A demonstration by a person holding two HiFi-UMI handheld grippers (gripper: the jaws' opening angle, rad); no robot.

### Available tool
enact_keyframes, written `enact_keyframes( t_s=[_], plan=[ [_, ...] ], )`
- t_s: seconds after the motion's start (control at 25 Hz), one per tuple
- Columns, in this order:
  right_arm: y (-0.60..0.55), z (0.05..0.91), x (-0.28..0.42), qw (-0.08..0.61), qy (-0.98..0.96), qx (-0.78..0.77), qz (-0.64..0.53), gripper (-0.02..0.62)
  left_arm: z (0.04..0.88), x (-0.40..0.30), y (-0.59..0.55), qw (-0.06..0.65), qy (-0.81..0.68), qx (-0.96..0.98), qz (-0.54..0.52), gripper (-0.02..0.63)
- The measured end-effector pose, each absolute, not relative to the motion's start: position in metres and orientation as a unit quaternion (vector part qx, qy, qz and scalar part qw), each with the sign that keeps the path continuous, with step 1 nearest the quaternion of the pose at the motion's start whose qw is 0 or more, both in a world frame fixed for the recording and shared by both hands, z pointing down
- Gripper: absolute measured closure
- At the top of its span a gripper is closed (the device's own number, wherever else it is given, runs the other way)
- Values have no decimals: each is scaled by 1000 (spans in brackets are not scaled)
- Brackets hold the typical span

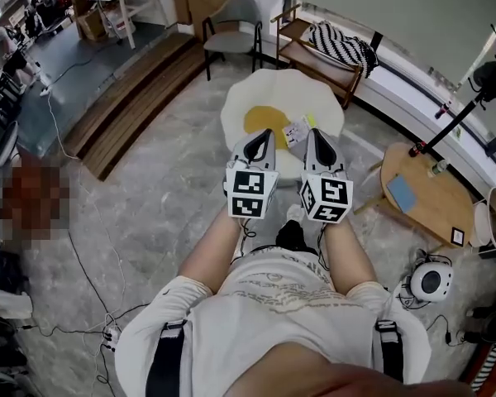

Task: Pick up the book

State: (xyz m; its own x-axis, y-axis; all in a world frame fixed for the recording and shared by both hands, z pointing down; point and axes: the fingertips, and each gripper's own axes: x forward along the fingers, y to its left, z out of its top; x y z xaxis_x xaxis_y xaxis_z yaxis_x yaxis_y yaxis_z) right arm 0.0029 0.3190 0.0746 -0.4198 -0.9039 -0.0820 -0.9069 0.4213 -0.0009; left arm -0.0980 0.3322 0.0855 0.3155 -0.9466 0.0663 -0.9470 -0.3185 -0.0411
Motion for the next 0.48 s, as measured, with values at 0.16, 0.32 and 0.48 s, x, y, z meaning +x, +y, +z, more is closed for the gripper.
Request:
enact_keyframes(
  t_s=[0.16, 0.32, 0.48],
  plan=[
    [278, 81, 6, 38, 842, -538, 22, 571, 92, -97, 294, -1, -585, 810, 41, 589],
    [231, 81, 16, 41, 839, -542, 21, 571, 94, -88, 248, -1, -584, 810, 42, 589],
    [188, 84, 23, 39, 840, -542, 18, 571, 95, -81, 205, 1, -583, 811, 42, 589]
  ],
)
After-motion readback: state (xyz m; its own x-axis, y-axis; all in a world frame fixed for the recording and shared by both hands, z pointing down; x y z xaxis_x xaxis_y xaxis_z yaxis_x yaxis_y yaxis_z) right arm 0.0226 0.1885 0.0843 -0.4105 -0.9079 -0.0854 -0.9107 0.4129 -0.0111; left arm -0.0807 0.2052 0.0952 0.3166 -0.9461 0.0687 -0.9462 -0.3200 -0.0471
